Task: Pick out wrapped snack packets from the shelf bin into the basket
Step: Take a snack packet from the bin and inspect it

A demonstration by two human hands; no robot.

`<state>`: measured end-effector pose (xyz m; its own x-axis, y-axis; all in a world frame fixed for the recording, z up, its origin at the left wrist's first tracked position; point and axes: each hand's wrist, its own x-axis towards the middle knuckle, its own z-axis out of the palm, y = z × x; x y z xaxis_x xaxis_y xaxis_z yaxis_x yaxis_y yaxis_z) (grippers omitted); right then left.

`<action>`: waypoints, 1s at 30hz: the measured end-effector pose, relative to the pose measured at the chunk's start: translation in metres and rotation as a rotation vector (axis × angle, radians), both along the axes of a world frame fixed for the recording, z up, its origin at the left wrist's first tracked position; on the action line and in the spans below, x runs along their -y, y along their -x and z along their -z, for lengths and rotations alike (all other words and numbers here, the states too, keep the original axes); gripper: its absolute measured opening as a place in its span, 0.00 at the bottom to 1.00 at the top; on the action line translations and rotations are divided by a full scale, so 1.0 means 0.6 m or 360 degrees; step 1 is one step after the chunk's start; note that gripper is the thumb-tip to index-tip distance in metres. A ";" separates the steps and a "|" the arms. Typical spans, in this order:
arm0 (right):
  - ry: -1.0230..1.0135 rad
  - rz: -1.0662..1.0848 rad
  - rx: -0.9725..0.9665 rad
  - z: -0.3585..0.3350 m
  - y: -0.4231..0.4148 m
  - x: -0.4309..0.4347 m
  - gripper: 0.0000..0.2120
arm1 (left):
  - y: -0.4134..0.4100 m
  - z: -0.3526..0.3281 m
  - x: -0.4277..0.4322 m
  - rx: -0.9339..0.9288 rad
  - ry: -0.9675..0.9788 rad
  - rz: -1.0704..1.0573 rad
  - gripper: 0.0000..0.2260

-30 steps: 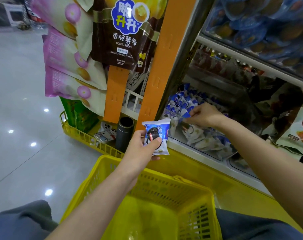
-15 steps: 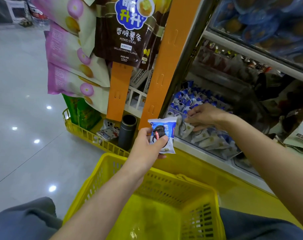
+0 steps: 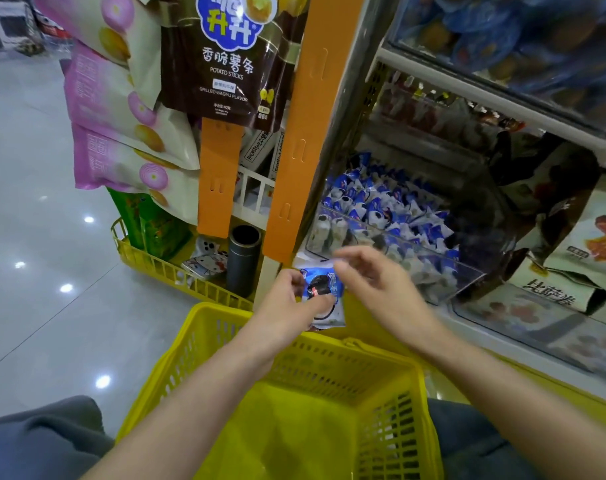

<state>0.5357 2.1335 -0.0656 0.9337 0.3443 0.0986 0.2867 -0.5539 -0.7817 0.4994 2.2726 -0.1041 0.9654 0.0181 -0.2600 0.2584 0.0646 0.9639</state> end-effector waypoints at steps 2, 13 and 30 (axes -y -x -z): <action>-0.0195 0.0069 -0.0261 0.015 0.010 0.005 0.09 | 0.005 0.006 0.006 0.0017 -0.0049 0.0051 0.14; -0.0629 0.0130 -0.0625 0.055 0.017 0.022 0.05 | 0.009 0.023 0.025 0.0159 0.0044 -0.0026 0.10; 0.0074 -0.0047 0.0404 0.080 0.015 0.028 0.06 | 0.005 0.031 0.024 -0.0012 0.0118 -0.0157 0.09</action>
